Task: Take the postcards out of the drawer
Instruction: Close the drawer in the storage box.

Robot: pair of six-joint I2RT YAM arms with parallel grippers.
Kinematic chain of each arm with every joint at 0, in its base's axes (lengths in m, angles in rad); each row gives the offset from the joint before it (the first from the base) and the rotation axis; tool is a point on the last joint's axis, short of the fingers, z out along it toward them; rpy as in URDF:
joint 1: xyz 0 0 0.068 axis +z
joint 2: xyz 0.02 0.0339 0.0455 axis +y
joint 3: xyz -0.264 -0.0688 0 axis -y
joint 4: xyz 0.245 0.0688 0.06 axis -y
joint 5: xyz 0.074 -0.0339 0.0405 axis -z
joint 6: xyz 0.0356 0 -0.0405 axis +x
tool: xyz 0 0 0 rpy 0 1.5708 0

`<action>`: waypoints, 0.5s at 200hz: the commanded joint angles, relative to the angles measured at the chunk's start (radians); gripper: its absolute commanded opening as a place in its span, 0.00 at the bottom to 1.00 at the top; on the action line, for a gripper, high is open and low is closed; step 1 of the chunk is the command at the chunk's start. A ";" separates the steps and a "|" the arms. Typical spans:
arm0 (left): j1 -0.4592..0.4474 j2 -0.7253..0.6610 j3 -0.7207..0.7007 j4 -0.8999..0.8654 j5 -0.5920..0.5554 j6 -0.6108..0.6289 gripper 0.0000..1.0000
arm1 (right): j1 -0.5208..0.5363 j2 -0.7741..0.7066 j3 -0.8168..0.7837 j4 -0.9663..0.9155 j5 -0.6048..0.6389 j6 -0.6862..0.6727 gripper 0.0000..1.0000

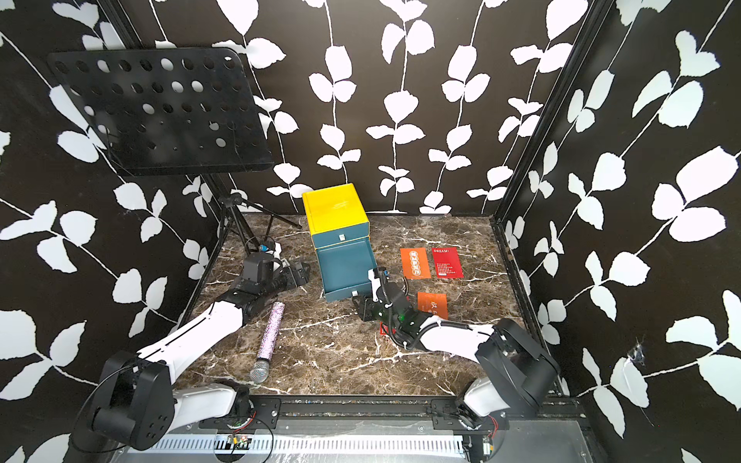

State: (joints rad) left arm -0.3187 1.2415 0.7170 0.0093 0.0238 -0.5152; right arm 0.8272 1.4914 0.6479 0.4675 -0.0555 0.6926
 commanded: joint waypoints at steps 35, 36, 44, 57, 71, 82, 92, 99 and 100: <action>0.016 -0.039 -0.031 -0.003 -0.010 0.032 0.99 | 0.009 0.135 0.060 0.131 0.074 0.043 0.42; 0.016 -0.039 -0.033 -0.003 -0.010 0.032 0.99 | 0.009 0.136 0.060 0.131 0.075 0.043 0.42; 0.018 -0.040 -0.035 -0.003 -0.010 0.032 0.99 | 0.009 0.146 0.062 0.137 0.078 0.047 0.41; 0.021 -0.043 -0.040 0.001 -0.012 0.033 0.99 | 0.009 0.159 0.067 0.144 0.080 0.050 0.38; 0.023 -0.043 -0.043 0.007 -0.012 0.032 0.99 | 0.009 0.166 0.070 0.155 0.087 0.048 0.28; 0.024 -0.041 -0.044 0.011 -0.010 0.030 0.99 | 0.009 0.165 0.073 0.156 0.093 0.047 0.16; 0.025 -0.039 -0.042 0.012 -0.007 0.032 0.99 | 0.009 0.162 0.075 0.155 0.099 0.043 0.09; 0.026 -0.036 -0.042 0.012 -0.006 0.032 0.99 | 0.009 0.158 0.076 0.155 0.103 0.039 0.05; 0.027 -0.036 -0.042 0.012 -0.006 0.032 0.99 | 0.009 0.157 0.076 0.154 0.103 0.038 0.05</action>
State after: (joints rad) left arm -0.3016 1.2274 0.6849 0.0071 0.0196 -0.4995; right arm 0.8318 1.6535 0.6945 0.5606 0.0090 0.7296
